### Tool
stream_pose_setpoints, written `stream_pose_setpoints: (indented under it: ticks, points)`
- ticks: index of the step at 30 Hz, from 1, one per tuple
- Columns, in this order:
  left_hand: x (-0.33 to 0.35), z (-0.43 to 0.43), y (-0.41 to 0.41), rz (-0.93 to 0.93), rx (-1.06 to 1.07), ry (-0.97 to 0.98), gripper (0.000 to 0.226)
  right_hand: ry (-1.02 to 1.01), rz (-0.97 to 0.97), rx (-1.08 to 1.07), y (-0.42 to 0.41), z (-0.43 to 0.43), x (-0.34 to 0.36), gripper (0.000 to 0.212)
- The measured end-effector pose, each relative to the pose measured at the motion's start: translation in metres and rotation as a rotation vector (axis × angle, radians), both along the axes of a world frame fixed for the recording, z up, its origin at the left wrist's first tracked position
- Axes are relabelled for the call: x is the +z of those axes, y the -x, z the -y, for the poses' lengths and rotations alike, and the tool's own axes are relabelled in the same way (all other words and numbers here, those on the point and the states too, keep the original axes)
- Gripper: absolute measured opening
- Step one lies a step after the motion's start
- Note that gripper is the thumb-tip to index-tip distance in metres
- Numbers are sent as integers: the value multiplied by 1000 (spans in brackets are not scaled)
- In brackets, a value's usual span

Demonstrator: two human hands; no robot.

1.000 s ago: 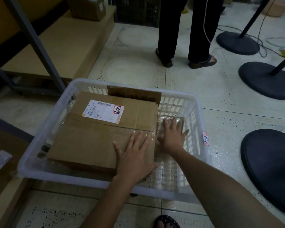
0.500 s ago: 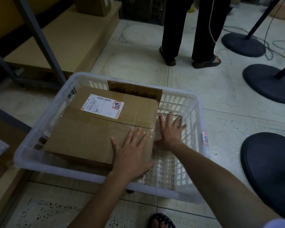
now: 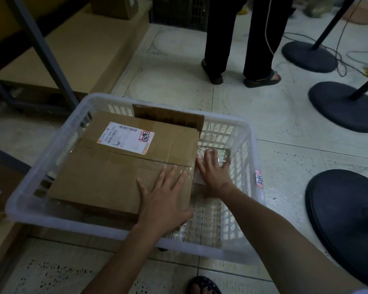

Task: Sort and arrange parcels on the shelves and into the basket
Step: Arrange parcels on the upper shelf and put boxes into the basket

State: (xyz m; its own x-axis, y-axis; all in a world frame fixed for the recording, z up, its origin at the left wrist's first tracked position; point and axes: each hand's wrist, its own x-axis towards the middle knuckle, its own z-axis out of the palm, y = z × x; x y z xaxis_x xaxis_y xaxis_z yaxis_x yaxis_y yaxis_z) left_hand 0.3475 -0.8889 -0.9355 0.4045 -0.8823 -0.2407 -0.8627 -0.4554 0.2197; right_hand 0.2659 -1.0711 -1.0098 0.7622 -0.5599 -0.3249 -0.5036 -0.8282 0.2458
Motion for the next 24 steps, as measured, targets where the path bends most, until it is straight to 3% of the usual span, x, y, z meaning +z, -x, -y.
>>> stream_pose_setpoints:
  ticks: [2, 7, 11, 24]
  points:
    - [0, 0, -1, -3, -1, -3, 92, -25, -2, -7, -1, 4, 9, 121]
    - [-1, -1, 2, 5, -2, -11, 93, 138, -125, -5, 3, -11, -8, 129]
    - [-3, -1, -1, 8, 3, -1, 93, 120, -46, -8, 3, -9, -15, 129]
    - [-1, 1, 2, 8, 71, 43, 91, 83, -133, 75, -2, 5, -4, 138]
